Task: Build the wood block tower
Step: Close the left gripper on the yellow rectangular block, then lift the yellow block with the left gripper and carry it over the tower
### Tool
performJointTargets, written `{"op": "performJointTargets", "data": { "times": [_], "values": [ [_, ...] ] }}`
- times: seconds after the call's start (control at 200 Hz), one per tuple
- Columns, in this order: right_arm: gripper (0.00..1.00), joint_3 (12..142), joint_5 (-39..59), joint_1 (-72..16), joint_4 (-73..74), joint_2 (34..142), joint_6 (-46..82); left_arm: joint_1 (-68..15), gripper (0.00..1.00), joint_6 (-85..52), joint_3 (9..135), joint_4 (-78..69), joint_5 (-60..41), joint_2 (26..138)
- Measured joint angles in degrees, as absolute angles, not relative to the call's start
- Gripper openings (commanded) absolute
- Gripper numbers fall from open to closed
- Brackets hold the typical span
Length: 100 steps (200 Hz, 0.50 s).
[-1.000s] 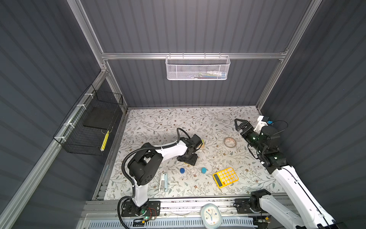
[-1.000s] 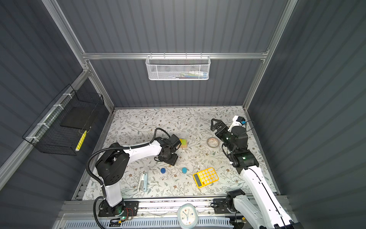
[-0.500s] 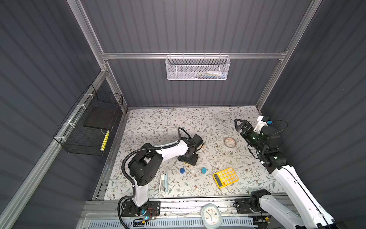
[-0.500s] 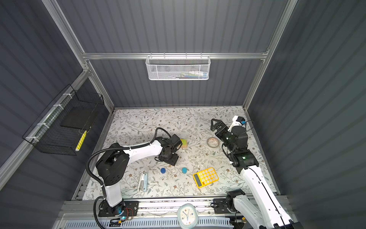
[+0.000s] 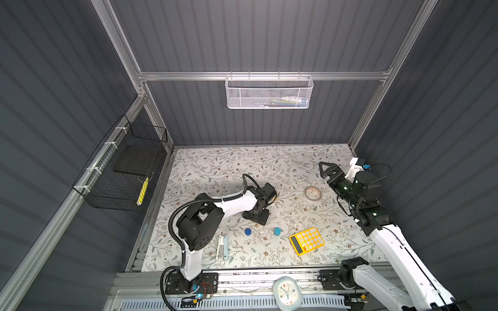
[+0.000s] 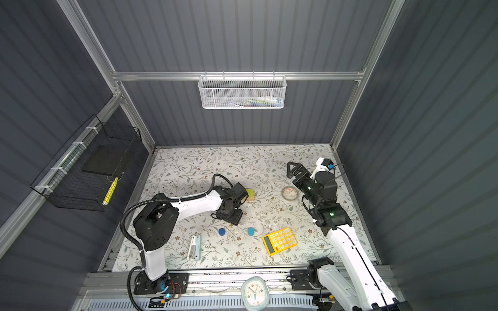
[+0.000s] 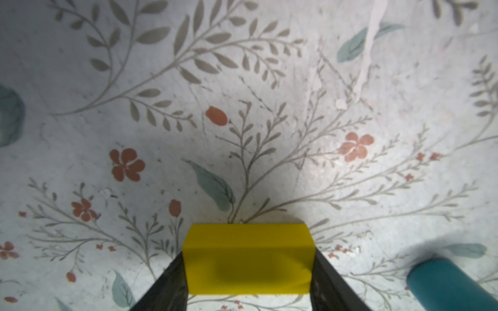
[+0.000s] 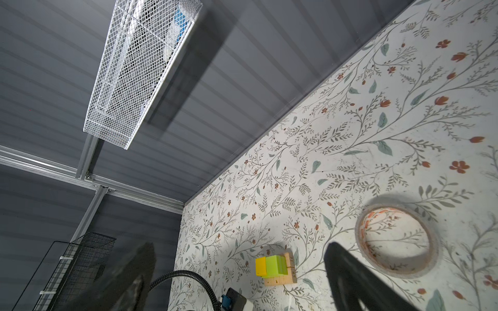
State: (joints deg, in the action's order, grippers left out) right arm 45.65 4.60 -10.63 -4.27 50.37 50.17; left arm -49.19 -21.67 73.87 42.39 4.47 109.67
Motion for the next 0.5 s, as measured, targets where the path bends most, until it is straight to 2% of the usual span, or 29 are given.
{"op": "performJointTargets", "data": {
  "times": [0.5],
  "values": [
    [0.99,45.6,4.8,-10.1,-4.3,50.5,50.2,-49.2,0.56,-23.4,77.0,45.6,5.7,109.7]
  ]
}}
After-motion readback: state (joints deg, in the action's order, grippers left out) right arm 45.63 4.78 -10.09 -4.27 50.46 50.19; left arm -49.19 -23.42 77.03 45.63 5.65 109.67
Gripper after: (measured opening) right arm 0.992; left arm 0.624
